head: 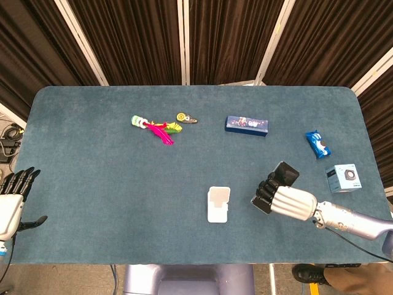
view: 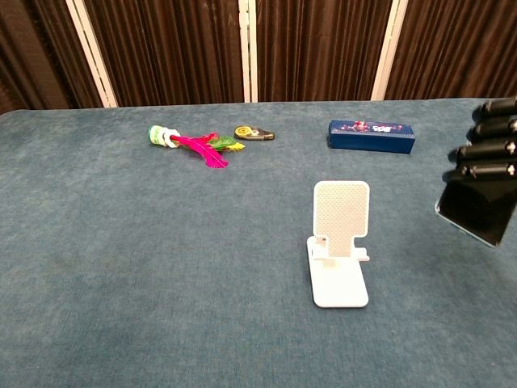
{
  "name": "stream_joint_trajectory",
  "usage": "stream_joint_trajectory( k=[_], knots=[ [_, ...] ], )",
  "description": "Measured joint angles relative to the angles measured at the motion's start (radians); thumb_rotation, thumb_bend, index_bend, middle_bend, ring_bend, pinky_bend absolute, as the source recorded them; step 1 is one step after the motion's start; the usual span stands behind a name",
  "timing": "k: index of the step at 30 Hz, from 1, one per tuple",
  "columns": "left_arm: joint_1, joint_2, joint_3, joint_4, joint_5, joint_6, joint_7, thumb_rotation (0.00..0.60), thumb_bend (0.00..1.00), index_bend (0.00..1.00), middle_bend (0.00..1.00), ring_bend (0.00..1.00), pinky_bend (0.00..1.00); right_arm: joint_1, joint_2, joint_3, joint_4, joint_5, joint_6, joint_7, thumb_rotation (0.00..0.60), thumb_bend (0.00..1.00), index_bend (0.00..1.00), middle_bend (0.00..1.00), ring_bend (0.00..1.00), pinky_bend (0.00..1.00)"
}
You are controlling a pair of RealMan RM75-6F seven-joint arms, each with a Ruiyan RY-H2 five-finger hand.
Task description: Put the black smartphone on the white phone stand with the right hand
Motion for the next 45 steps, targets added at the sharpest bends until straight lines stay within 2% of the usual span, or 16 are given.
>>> stream_joint_trajectory(
  k=[7, 11, 21, 25, 30, 45],
  knots=[
    [-0.001, 0.002, -0.002, 0.002, -0.006, -0.003, -0.007, 0.6, 0.0, 0.0, 0.0, 0.0, 0.0, 0.074, 0.104, 0.042, -0.259, -0.072, -0.077, -0.247, 0.6, 0.25, 0.55, 0.56, 0.46, 0.43],
    [-0.001, 0.005, -0.004, 0.002, -0.01, -0.004, -0.014, 0.6, 0.0, 0.0, 0.0, 0.0, 0.0, 0.106, 0.131, 0.068, -0.365, -0.102, -0.149, -0.351, 0.6, 0.25, 0.55, 0.55, 0.46, 0.43],
    [-0.005, 0.015, -0.007, 0.005, -0.021, -0.018, -0.041, 0.6, 0.0, 0.0, 0.0, 0.0, 0.0, 0.151, 0.132, 0.15, -0.556, -0.106, -0.439, -0.602, 0.6, 0.26, 0.52, 0.52, 0.45, 0.41],
    [-0.007, 0.02, -0.01, 0.008, -0.026, -0.022, -0.055, 0.6, 0.0, 0.0, 0.0, 0.0, 0.0, 0.151, 0.108, 0.194, -0.594, -0.084, -0.513, -0.685, 0.6, 0.26, 0.52, 0.52, 0.44, 0.4],
    [-0.011, 0.023, -0.012, 0.013, -0.035, -0.033, -0.064, 0.6, 0.0, 0.0, 0.0, 0.0, 0.0, 0.145, 0.084, 0.222, -0.618, -0.058, -0.586, -0.748, 0.6, 0.26, 0.52, 0.52, 0.44, 0.4],
    [-0.019, 0.018, -0.014, 0.018, -0.046, -0.045, -0.056, 0.6, 0.0, 0.0, 0.0, 0.0, 0.0, 0.152, 0.057, 0.24, -0.661, -0.069, -0.723, -0.841, 0.6, 0.26, 0.52, 0.52, 0.42, 0.34]
  ],
)
